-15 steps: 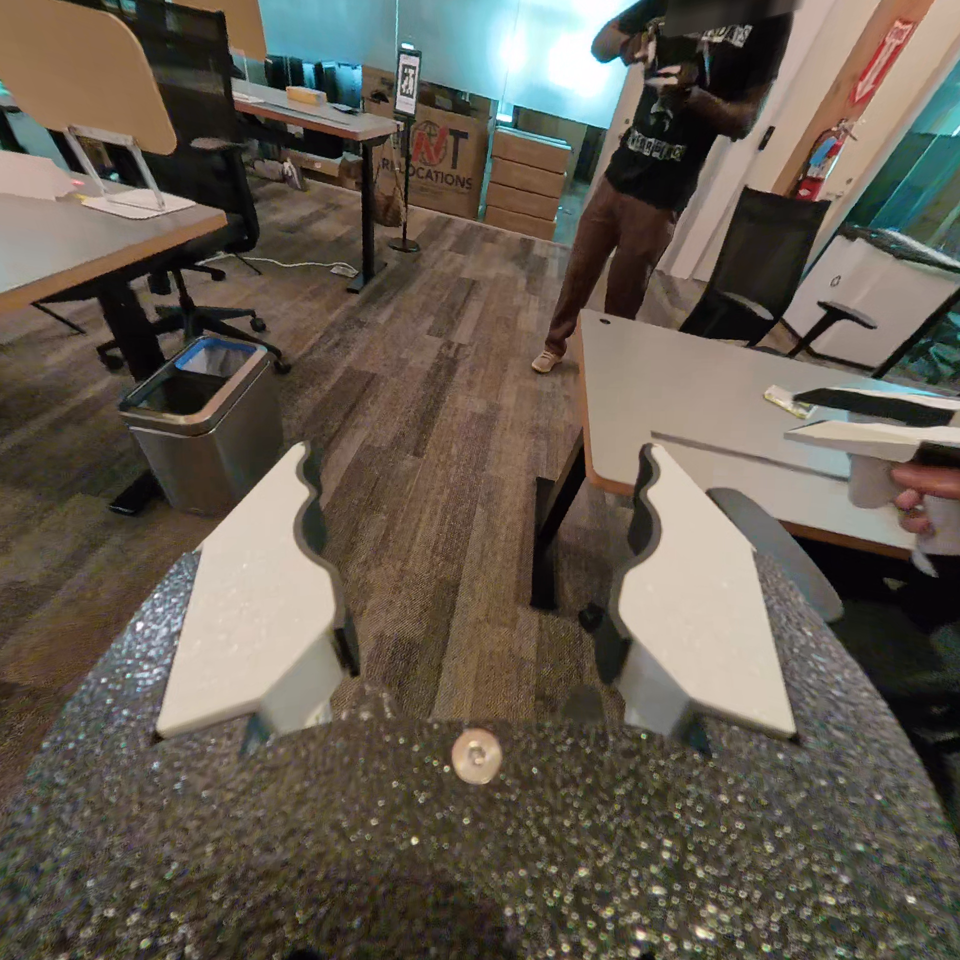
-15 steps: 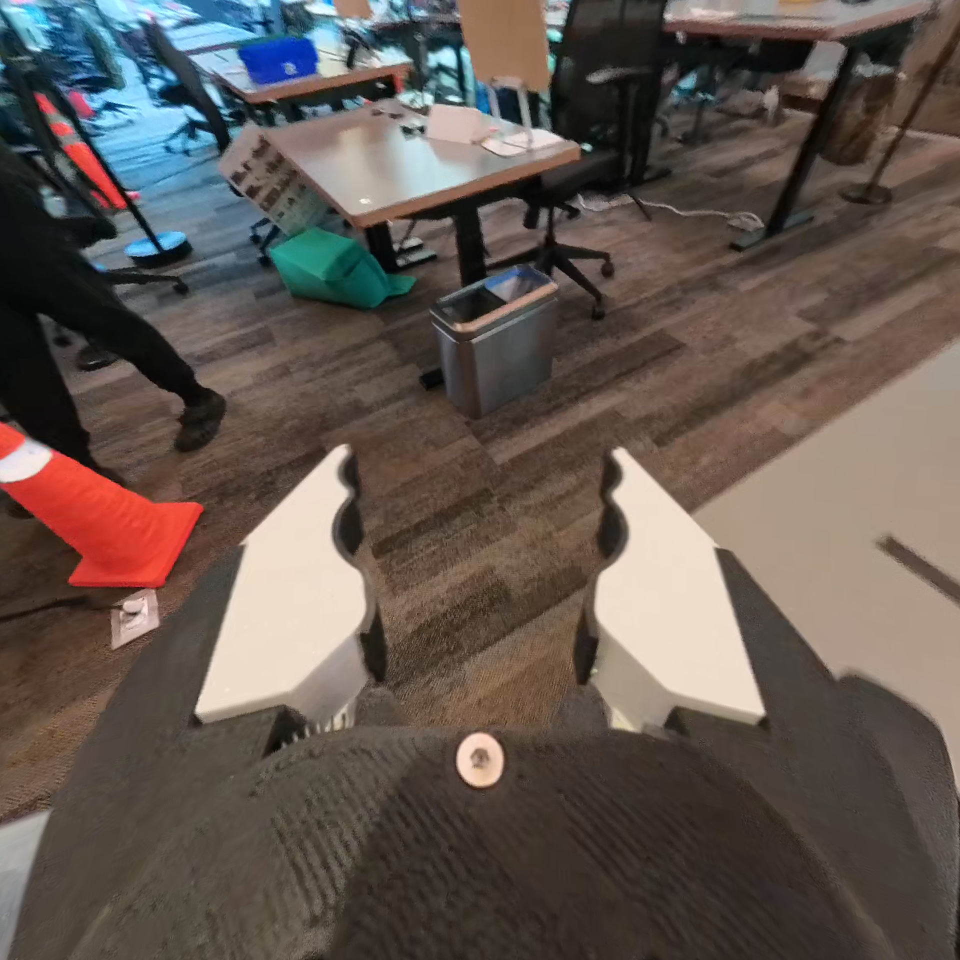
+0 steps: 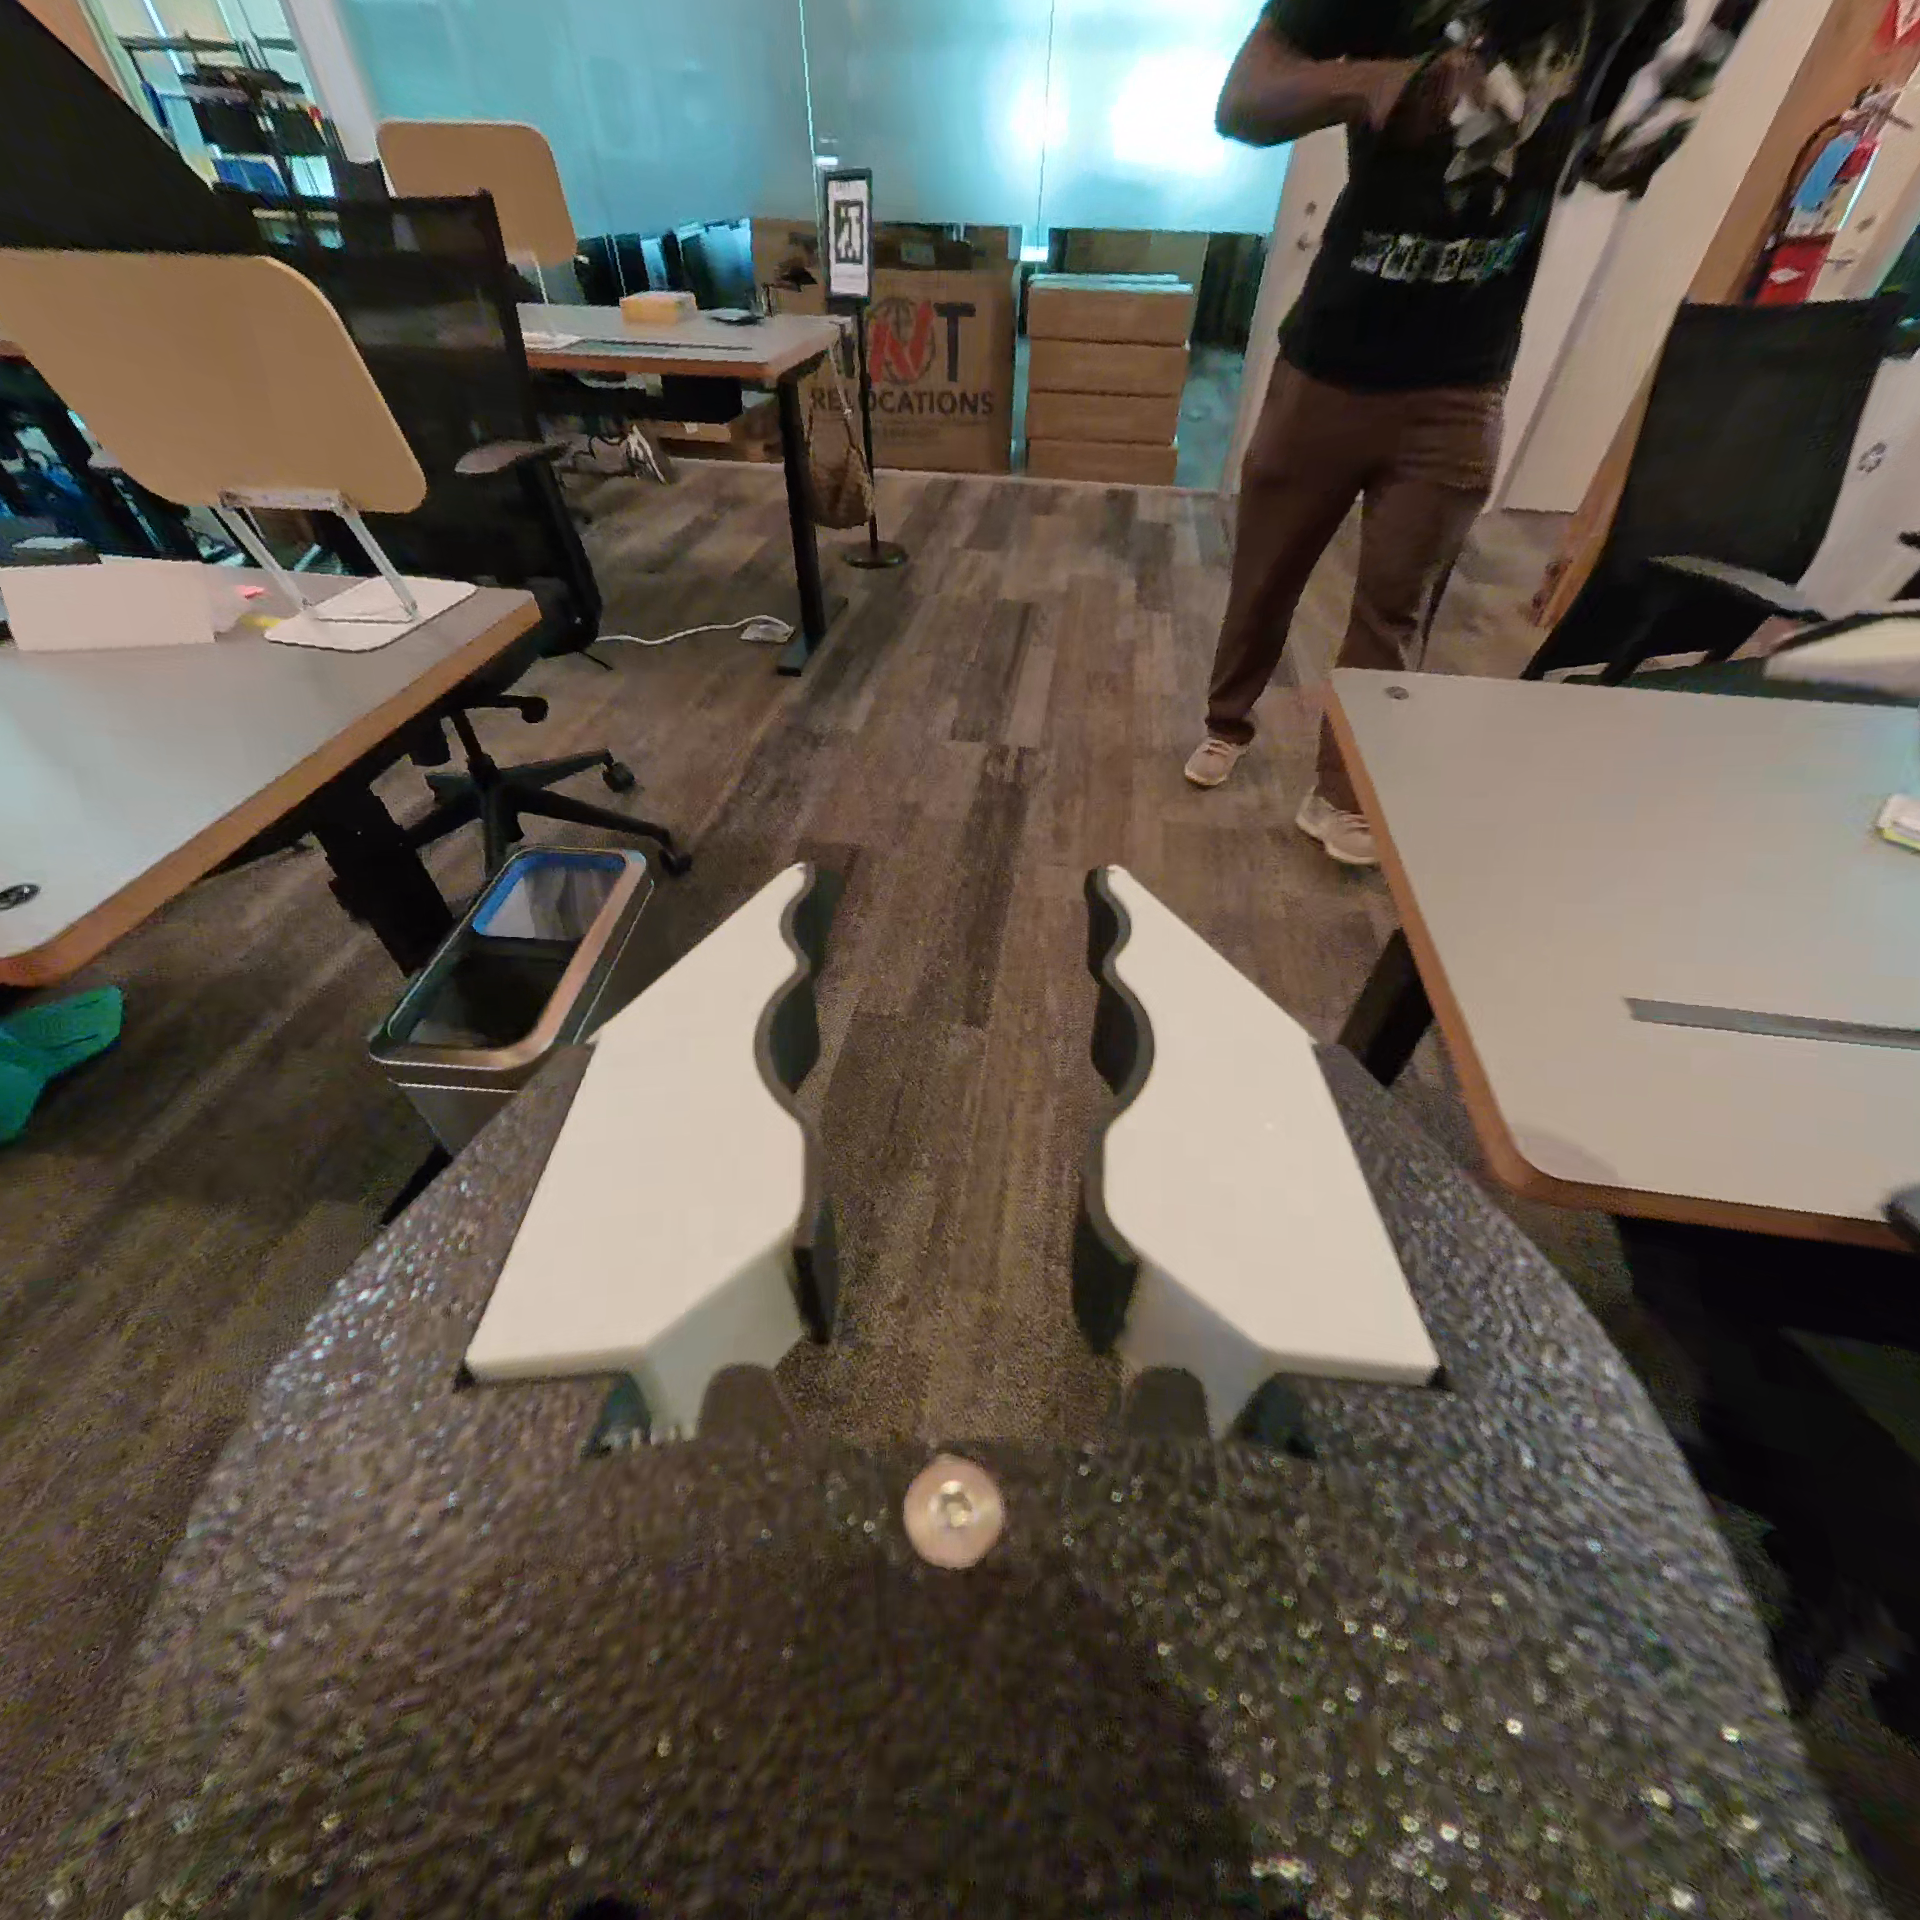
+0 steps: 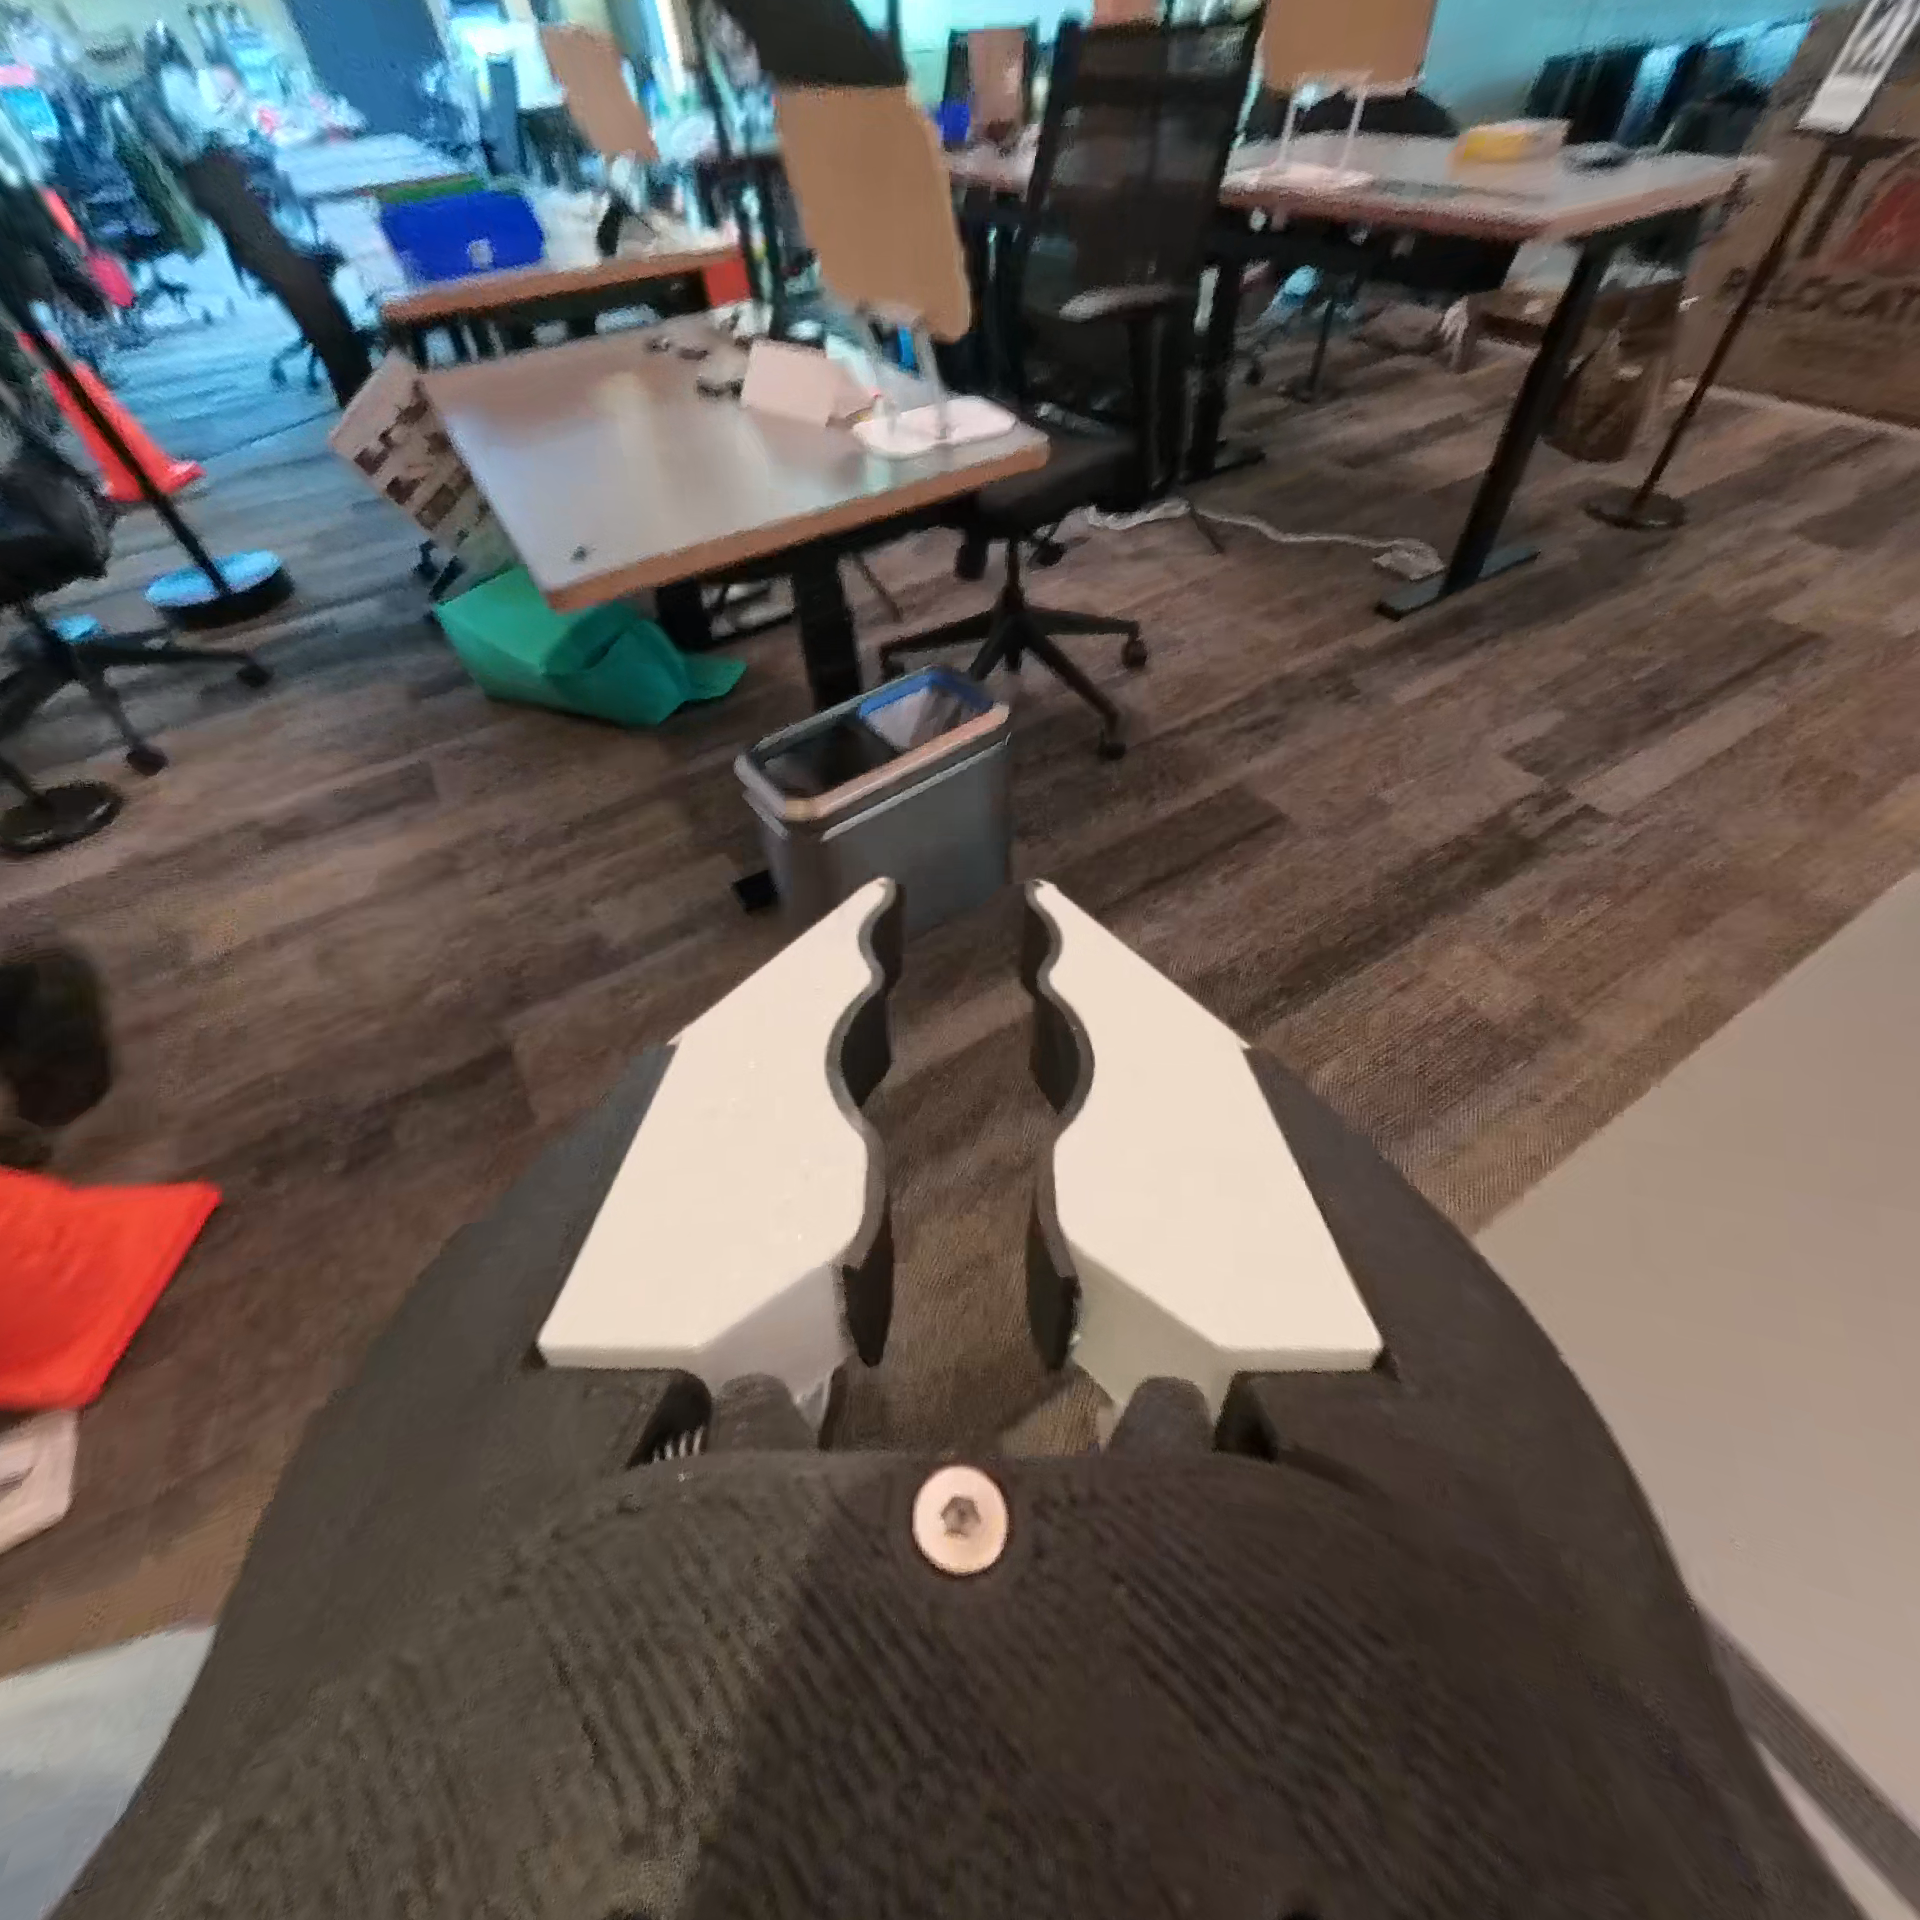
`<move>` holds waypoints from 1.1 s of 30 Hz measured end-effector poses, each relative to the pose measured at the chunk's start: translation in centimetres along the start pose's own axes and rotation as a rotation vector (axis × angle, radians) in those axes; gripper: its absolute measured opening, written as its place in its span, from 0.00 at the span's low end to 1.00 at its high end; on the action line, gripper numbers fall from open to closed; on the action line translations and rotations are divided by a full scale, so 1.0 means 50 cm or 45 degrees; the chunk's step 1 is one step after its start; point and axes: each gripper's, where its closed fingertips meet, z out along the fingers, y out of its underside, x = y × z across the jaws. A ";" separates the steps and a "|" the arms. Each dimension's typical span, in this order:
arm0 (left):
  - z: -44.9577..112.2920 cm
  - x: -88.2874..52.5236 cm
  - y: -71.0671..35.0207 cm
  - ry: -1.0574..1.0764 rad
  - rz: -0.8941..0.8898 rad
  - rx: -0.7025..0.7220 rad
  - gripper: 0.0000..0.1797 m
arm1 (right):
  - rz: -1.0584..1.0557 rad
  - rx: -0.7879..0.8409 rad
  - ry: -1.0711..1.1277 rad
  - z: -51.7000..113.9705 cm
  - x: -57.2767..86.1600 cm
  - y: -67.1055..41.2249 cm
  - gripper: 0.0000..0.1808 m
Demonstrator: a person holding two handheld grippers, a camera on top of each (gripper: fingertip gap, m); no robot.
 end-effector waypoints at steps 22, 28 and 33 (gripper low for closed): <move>0.926 -0.333 -0.188 0.381 -0.069 -0.114 0.16 | -0.068 -0.103 0.303 0.749 0.407 -0.202 0.27; 1.254 -0.375 -0.226 0.284 0.126 -0.083 0.09 | -0.159 -0.104 0.212 1.034 0.602 -0.244 0.00; 1.524 -0.419 -0.328 0.289 0.133 -0.067 0.00 | -0.126 -0.034 0.077 1.278 0.747 -0.400 0.02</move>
